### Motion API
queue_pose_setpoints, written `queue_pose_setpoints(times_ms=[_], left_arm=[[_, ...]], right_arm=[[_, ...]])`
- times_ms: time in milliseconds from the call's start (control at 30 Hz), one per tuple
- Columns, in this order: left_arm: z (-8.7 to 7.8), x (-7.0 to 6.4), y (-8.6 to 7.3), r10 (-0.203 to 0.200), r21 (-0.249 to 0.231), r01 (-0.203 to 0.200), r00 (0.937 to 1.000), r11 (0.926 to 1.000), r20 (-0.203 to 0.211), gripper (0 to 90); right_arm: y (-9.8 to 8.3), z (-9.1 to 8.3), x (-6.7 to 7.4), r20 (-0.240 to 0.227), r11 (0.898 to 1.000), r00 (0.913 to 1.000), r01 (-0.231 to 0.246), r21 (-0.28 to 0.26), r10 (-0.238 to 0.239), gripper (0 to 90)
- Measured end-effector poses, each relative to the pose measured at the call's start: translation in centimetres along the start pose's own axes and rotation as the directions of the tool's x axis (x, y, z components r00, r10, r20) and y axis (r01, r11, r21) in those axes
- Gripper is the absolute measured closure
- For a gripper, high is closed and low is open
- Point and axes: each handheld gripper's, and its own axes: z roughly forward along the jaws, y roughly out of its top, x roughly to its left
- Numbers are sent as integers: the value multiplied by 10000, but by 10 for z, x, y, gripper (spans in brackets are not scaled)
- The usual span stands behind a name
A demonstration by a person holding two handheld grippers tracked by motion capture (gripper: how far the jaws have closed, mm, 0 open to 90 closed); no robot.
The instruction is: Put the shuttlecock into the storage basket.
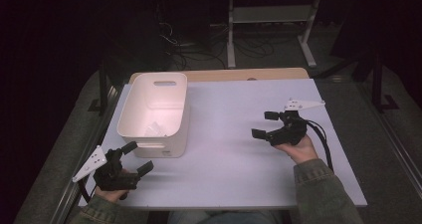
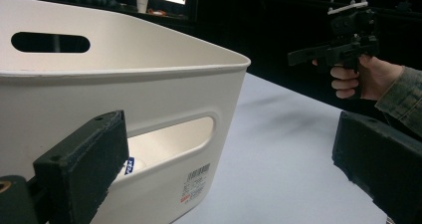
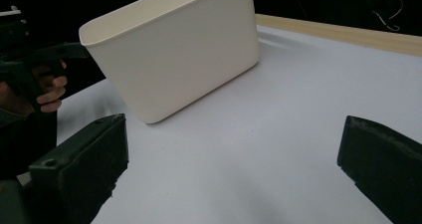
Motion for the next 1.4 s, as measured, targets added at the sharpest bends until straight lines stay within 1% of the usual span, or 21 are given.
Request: queue_pose_setpoints(times_ms=[167,333,400,633,700,1067,1133,1167,1267,1400], left_arm=[[0,0,0,-12,-10,12,10000,10000,-11,8],[0,0,0,-10,-14,10,10000,10000,-8,8],[0,0,0,0,1,0,10000,10000,-7,8],[0,0,0,-5,-17,5,10000,10000,5,8],[0,0,0,-9,-30,9,10000,10000,2,8],[0,0,0,-13,-47,13,10000,10000,16,8],[0,0,0,-14,-37,14,10000,10000,16,8],[0,0,0,-6,-53,6,10000,10000,19,8],[-1,0,0,-27,-43,27,10000,10000,4,8],[-1,0,0,-16,-41,16,10000,10000,8,8]], right_arm=[[-5,-7,-1,97,10000,10000,12,-61,-12,0],[-12,-14,-3,235,9999,9997,-98,-117,101,0],[-15,-16,-4,265,10000,9996,-73,-63,75,0],[-22,-23,-5,352,9998,9993,-106,-145,111,0],[-24,-25,-5,404,9999,9992,-46,-157,52,0],[-32,-38,-6,588,9990,9982,-52,-436,78,0],[-34,-40,-7,676,9988,9977,26,-482,7,0],[-35,-41,-6,702,9990,9975,-23,-449,55,0],[-39,-42,-7,810,9992,9967,92,-391,-60,0],[-43,-44,-7,880,9996,9961,68,-288,-42,0]])
